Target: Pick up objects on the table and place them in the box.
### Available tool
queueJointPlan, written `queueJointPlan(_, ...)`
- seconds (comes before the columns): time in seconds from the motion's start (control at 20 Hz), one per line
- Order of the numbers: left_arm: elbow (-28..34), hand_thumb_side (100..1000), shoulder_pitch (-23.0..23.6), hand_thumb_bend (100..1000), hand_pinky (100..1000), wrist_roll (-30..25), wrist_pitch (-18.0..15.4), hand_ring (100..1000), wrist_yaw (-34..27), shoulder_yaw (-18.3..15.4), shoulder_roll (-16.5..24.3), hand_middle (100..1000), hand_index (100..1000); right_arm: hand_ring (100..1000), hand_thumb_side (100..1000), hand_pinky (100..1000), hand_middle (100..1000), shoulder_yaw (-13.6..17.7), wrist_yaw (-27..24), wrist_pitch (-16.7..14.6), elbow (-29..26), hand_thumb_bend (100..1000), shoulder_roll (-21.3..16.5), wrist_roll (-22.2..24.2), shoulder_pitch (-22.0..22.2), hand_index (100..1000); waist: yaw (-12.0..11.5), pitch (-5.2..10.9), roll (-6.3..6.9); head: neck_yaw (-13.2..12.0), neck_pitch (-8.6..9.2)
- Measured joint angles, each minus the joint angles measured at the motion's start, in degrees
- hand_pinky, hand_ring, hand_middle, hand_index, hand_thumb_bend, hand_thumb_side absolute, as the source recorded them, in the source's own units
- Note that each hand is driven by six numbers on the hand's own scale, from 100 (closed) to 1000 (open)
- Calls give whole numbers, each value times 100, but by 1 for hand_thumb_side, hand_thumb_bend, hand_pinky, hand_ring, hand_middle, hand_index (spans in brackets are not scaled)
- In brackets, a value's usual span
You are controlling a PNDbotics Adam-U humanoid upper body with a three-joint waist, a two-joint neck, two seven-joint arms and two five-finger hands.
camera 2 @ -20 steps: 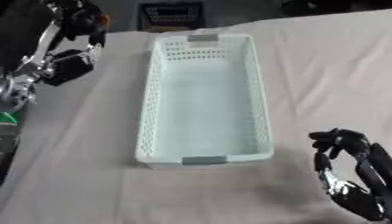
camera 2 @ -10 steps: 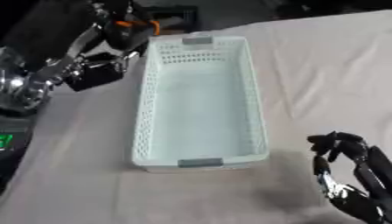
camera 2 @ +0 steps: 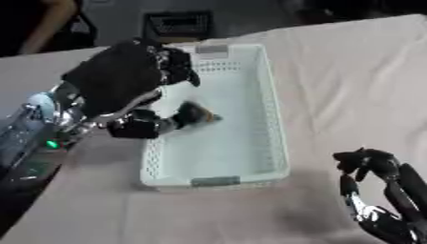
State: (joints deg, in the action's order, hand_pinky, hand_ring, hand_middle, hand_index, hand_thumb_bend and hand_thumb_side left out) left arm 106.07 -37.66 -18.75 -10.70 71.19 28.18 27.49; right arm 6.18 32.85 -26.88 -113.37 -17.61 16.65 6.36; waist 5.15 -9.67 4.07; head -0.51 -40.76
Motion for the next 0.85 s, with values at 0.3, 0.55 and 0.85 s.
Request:
queueJointPlan(0.3,-516,744,14,858,948,614,-107,985,805,0,-14,991,905,552,779,429,577,0,-1,-5,0,100,0,19,-1,789,-3,0,0,0,7)
queueJointPlan(0.55,-728,737,17,857,948,834,-95,984,977,0,-60,989,902,552,779,429,577,0,-1,-6,0,100,0,21,-1,789,-4,0,-1,0,30)
queueJointPlan(0.85,-762,714,44,858,946,873,-90,981,1013,-3,-62,984,901,552,779,429,577,0,-1,-6,0,100,0,21,-17,789,-4,0,-1,0,45)
